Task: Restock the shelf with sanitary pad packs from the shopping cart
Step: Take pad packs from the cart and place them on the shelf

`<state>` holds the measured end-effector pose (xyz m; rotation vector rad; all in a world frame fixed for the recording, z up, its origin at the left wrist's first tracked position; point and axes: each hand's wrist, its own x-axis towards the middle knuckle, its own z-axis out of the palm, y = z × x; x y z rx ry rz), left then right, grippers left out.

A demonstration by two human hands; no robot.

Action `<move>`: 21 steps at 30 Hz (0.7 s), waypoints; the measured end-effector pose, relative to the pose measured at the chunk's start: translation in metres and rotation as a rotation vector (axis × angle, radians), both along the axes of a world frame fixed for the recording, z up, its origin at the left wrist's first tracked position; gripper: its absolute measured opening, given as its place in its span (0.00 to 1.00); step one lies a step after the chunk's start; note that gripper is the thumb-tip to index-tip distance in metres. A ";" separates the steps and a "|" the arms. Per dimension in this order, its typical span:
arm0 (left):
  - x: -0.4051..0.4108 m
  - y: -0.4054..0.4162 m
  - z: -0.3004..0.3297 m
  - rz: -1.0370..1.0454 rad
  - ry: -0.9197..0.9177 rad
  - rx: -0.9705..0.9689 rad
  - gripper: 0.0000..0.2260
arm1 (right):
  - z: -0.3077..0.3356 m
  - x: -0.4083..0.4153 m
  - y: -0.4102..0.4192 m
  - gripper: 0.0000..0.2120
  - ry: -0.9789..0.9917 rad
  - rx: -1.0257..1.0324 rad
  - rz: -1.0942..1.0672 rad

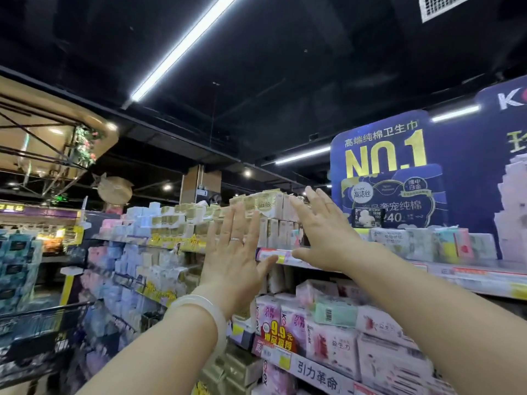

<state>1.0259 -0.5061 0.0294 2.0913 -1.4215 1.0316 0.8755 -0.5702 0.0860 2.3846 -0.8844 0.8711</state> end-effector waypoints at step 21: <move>0.063 -0.226 0.026 -0.463 0.060 -0.061 0.34 | 0.039 0.022 -0.158 0.45 0.010 -0.031 -0.478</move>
